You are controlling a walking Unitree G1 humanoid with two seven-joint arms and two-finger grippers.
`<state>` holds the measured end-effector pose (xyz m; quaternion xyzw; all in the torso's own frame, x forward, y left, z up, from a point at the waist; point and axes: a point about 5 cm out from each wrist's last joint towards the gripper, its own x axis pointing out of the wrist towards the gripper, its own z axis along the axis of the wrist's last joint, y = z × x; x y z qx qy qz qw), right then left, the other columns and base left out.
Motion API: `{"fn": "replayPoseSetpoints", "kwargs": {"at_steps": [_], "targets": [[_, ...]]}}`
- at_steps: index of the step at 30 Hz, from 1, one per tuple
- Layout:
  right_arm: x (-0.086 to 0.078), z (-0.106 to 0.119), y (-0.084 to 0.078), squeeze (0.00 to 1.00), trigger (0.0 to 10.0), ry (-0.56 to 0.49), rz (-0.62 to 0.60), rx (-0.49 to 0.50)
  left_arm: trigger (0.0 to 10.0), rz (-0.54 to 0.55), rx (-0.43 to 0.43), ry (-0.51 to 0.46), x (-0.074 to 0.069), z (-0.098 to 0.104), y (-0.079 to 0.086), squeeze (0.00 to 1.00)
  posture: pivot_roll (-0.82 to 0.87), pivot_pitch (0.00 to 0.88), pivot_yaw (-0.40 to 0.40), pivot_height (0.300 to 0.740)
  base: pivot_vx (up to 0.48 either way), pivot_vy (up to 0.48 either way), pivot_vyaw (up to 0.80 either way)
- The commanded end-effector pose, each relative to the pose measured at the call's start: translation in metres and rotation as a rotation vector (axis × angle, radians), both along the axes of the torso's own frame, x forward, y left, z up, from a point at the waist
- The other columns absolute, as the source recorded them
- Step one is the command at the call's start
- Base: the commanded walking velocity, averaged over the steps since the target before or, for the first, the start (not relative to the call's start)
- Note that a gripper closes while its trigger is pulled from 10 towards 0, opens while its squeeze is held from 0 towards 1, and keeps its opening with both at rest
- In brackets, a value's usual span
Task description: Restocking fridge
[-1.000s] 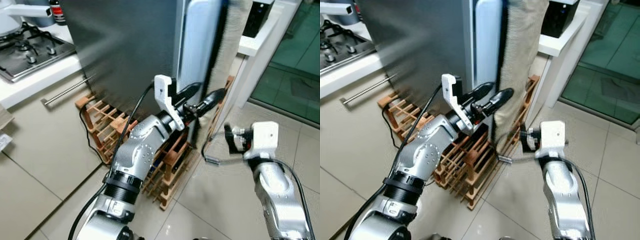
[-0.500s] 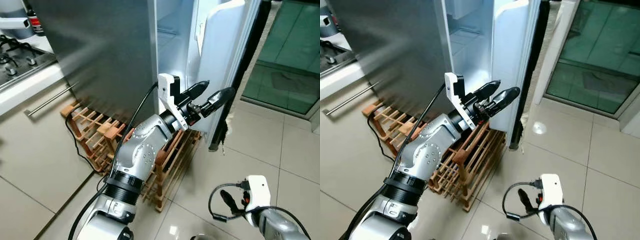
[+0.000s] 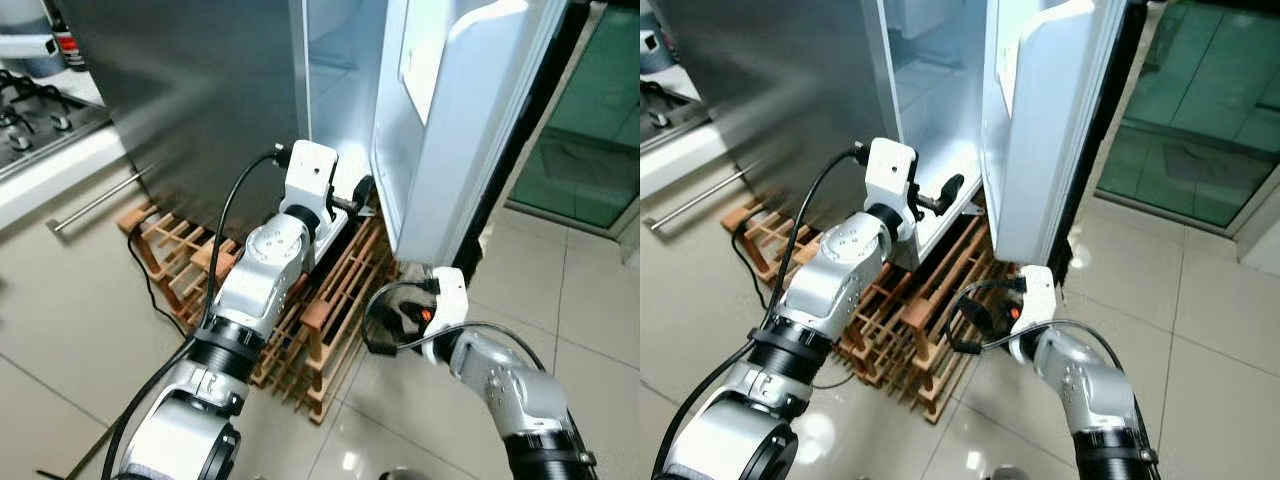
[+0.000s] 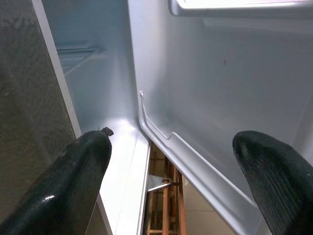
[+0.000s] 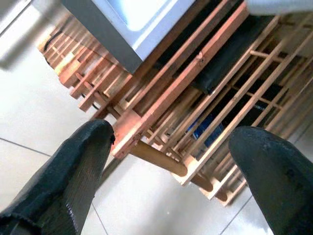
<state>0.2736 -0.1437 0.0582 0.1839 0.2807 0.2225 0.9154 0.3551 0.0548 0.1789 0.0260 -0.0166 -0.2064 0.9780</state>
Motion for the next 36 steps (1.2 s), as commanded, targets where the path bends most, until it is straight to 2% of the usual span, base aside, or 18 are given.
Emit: {"fn": "replayPoseSetpoints", "kwargs": {"at_steps": [1, 7, 11, 13, 14, 15, 16, 17, 19, 20, 21, 22, 24, 27, 30, 31, 33, 36], "targets": [[0.004, 0.01, 0.0, 0.12, 10.0, -0.026, 0.037, -0.018, 10.0, 0.187, 0.026, -0.006, 0.006, -0.003, 0.034, 0.0, -0.15, 0.0, 0.041, 0.74, 0.0, 0.0, 0.0], [0.006, 0.018, -0.012, 0.12, 10.0, -0.071, 0.022, -0.124, 10.0, 0.143, -0.098, -0.065, 0.0, 0.008, 0.032, 0.0, -0.15, 0.0, 0.036, 0.74, 0.0, 0.0, 0.0], [0.012, 0.024, -0.038, 0.12, 10.0, -0.153, -0.08, -0.317, 10.0, -0.009, -0.237, -0.067, -0.012, 0.011, 0.015, 0.0, -0.16, 0.0, 0.038, 0.74, 0.0, 0.0, 0.0], [0.017, 0.027, -0.062, 0.12, 10.0, -0.194, -0.202, -0.427, 10.0, -0.015, -0.239, -0.061, -0.014, 0.008, 0.013, 0.0, -0.16, 0.0, 0.041, 0.74, 0.0, 0.0, 0.0], [0.017, 0.027, -0.062, 0.12, 10.0, -0.194, -0.202, -0.427, 10.0, -0.015, -0.239, -0.061, -0.014, 0.008, 0.013, 0.0, -0.16, 0.0, 0.041, 0.74, 0.0, 0.0, 0.0], [0.018, 0.03, -0.085, 0.13, 10.0, -0.233, -0.304, -0.541, 10.0, -0.01, -0.241, -0.059, -0.013, 0.007, 0.013, 0.0, -0.17, 0.0, 0.043, 0.74, 0.0, 0.0, 0.0], [0.018, 0.03, -0.085, 0.13, 10.0, -0.233, -0.304, -0.541, 10.0, -0.01, -0.241, -0.059, -0.013, 0.007, 0.013, 0.0, -0.17, 0.0, 0.043, 0.74, 0.0, 0.0, 0.0], [0.016, 0.034, -0.099, 0.13, 10.0, -0.265, -0.347, -0.633, 10.0, -0.006, -0.248, -0.066, -0.012, 0.009, 0.014, 0.0, -0.17, 0.0, 0.045, 0.74, 0.0, 0.0, 0.0], [0.015, 0.035, -0.104, 0.13, 10.0, -0.274, -0.359, -0.663, 10.0, -0.005, -0.253, -0.071, -0.012, 0.01, 0.015, 0.0, -0.17, 0.0, 0.045, 0.74, 0.0, 0.0, 0.0], [0.012, 0.036, -0.115, 0.13, 10.0, -0.276, -0.398, -0.733, 10.0, -0.012, -0.261, -0.078, -0.013, 0.011, 0.016, 0.0, -0.17, 0.0, 0.045, 0.74, 0.0, 0.0, 0.0], [0.002, 0.037, -0.151, 0.13, 10.0, -0.252, -0.551, -0.934, 10.0, -0.038, -0.286, -0.095, -0.018, 0.013, 0.02, 0.0, -0.18, 0.0, 0.048, 0.74, 0.0, 0.0, 0.0], [-0.001, 0.038, -0.162, 0.13, 10.0, -0.249, -0.598, -0.998, 10.0, -0.046, -0.294, -0.099, -0.02, 0.014, 0.022, 0.0, -0.18, 0.0, 0.048, 0.74, 0.0, 0.0, 0.0], [-0.005, 0.039, -0.17, 0.13, 10.0, -0.251, -0.629, -1.027, 10.0, -0.06, -0.308, -0.099, -0.023, 0.013, 0.023, 0.0, -0.17, 0.0, 0.05, 0.74, 0.0, 0.0, 0.0], [-0.008, 0.034, -0.17, 0.13, 10.0, -0.237, -0.62, -0.992, 10.0, -0.085, -0.315, -0.09, -0.028, 0.01, 0.023, 0.0, -0.17, 0.0, 0.047, 0.74, 0.0, 0.0, 0.0], [-0.009, 0.024, -0.161, 0.13, 10.0, -0.219, -0.56, -0.948, 10.0, -0.093, -0.307, -0.088, -0.03, 0.008, 0.021, 0.0, -0.17, 0.0, 0.044, 0.74, 0.0, 0.0, 0.0], [-0.011, 0.004, -0.14, 0.13, 10.0, -0.16, -0.41, -0.877, 10.0, -0.107, -0.293, -0.107, -0.03, 0.011, 0.017, 0.0, -0.17, 0.0, 0.041, 0.74, 0.0, 0.0, 0.0], [-0.015, -0.006, -0.131, 0.13, 10.0, -0.123, -0.354, -0.851, 10.0, -0.13, -0.303, -0.116, -0.03, 0.013, 0.013, 0.0, -0.17, 0.0, 0.04, 0.74, 0.0, 0.0, 0.0], [-0.029, -0.031, -0.124, 0.13, 10.0, -0.028, -0.318, -0.793, 10.0, -0.267, -0.306, -0.151, -0.032, 0.024, -0.006, 0.0, -0.17, 0.0, 0.038, 0.74, 0.0, 0.0, 0.0]]}}
